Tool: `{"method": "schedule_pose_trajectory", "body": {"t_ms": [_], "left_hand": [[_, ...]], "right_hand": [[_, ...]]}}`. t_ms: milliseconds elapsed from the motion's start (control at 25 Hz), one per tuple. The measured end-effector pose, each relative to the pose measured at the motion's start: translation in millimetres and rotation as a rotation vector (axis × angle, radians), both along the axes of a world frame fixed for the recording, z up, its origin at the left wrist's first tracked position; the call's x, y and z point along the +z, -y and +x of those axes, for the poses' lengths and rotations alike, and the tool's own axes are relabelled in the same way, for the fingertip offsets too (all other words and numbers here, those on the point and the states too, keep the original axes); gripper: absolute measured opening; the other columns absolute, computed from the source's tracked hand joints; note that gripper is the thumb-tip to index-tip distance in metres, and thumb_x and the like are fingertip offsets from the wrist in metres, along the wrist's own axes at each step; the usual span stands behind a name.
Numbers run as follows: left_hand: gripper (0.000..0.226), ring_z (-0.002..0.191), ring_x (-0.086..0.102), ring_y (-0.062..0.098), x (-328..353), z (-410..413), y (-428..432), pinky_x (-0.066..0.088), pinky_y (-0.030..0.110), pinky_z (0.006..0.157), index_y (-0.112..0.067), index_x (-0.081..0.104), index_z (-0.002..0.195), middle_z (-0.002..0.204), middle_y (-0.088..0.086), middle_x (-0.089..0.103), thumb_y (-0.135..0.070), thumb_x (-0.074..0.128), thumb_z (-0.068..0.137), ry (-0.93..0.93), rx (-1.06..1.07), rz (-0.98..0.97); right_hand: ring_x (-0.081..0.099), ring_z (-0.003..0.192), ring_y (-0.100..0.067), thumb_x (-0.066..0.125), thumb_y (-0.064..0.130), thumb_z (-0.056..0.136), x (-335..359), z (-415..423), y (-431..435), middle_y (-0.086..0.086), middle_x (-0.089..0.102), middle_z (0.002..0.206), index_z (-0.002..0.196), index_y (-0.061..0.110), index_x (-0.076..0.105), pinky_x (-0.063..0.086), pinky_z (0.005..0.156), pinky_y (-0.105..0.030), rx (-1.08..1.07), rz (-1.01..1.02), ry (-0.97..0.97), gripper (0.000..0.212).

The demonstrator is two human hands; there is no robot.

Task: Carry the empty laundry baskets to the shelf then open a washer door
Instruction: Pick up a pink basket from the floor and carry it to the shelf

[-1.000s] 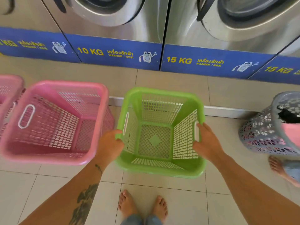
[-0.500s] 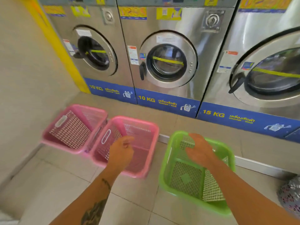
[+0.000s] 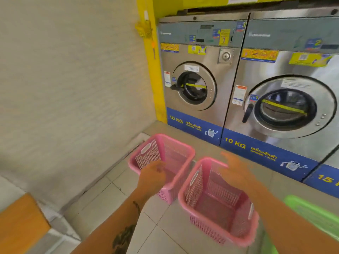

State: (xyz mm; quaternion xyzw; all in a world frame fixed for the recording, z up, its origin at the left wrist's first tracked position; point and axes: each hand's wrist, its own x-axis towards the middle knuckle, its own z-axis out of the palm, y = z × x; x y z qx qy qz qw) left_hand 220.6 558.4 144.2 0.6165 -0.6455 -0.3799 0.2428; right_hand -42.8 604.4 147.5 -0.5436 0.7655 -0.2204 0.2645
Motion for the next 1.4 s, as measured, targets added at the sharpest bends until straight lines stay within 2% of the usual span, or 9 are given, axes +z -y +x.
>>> {"method": "schedule_pose_trajectory", "body": {"t_ms": [200,320,520,680,800,960,1080,1240,1400], "left_hand": [[0.046,0.073,0.054,-0.002,9.1,49.9,69.9,0.043,0.007,0.046,-0.022,0.065,0.115,0.115,-0.005,0.06,0.005,0.045,0.084,0.012,-0.003,0.021],[0.044,0.073,0.06,0.008,-4.4,55.3,116.4,0.045,0.017,0.053,-0.025,0.067,0.11,0.112,-0.005,0.064,0.003,0.046,0.084,0.026,-0.001,0.013],[0.042,0.078,0.062,0.016,-45.2,55.0,175.5,0.044,0.014,0.051,-0.025,0.065,0.11,0.103,-0.002,0.062,0.005,0.049,0.085,-0.007,0.029,0.115],[0.044,0.081,0.062,0.015,-80.9,57.7,227.1,0.045,0.012,0.046,-0.026,0.064,0.109,0.118,-0.001,0.056,0.007,0.052,0.083,-0.025,0.04,0.133],[0.042,0.072,0.06,0.009,-114.0,65.3,267.8,0.047,0.012,0.05,-0.025,0.063,0.119,0.124,-0.004,0.055,0.0,0.052,0.086,0.103,-0.036,0.032],[0.041,0.112,0.058,0.016,-185.5,86.7,344.7,0.055,0.036,0.091,-0.024,0.059,0.123,0.13,-0.004,0.056,-0.01,0.054,0.085,0.244,-0.135,-0.093],[0.047,0.114,0.054,0.018,-257.4,103.5,411.5,0.055,0.038,0.088,-0.022,0.052,0.126,0.129,-0.004,0.051,-0.013,0.056,0.08,0.327,-0.287,-0.133],[0.053,0.124,0.043,0.027,-339.9,117.5,484.8,0.049,0.046,0.096,-0.022,0.047,0.133,0.144,0.003,0.04,-0.017,0.057,0.081,0.495,-0.404,-0.135],[0.057,0.132,0.036,0.032,-392.3,125.5,525.2,0.042,0.046,0.103,-0.021,0.045,0.138,0.152,0.008,0.033,-0.018,0.059,0.083,0.545,-0.45,-0.129]], "right_hand": [[0.051,0.125,-0.027,0.057,0.009,0.086,-4.1,59.9,60.2,-0.007,0.056,0.133,0.125,0.017,0.057,0.04,0.105,-0.038,0.004,0.035,0.023,0.04],[0.058,0.085,-0.017,0.055,0.003,0.081,-21.0,69.5,100.0,0.01,0.056,0.085,0.084,0.029,0.057,0.049,0.071,-0.025,-0.003,0.056,0.057,0.026],[0.052,0.069,-0.018,0.049,-0.006,0.077,-49.6,77.2,159.7,0.007,0.05,0.067,0.066,0.027,0.044,0.038,0.05,-0.015,-0.031,0.141,0.103,0.035],[0.054,0.08,-0.017,0.053,-0.002,0.08,-77.1,78.7,200.2,0.011,0.052,0.077,0.07,0.032,0.046,0.036,0.056,-0.014,-0.02,0.204,0.116,0.036],[0.054,0.093,-0.014,0.055,0.0,0.082,-108.0,80.0,230.1,0.008,0.053,0.095,0.099,0.019,0.062,0.036,0.065,-0.013,-0.042,0.297,0.11,0.027],[0.055,0.065,-0.01,0.056,-0.001,0.079,-166.0,90.5,284.6,0.008,0.055,0.077,0.09,0.017,0.058,0.04,0.052,-0.012,-0.201,0.371,0.146,0.022],[0.057,0.061,-0.004,0.057,0.0,0.08,-228.8,101.5,319.7,-0.003,0.063,0.093,0.112,0.017,0.056,0.044,0.043,-0.016,-0.348,0.41,0.147,0.036],[0.055,0.12,-0.032,0.053,0.01,0.083,-315.7,115.0,340.2,-0.006,0.033,0.151,0.141,0.027,0.033,0.053,0.09,-0.047,-0.408,0.475,0.053,0.064],[0.043,0.126,-0.031,0.054,0.007,0.081,-369.0,120.5,349.6,-0.006,0.043,0.134,0.132,0.027,0.037,0.045,0.094,-0.049,-0.51,0.456,0.018,0.058]]}}
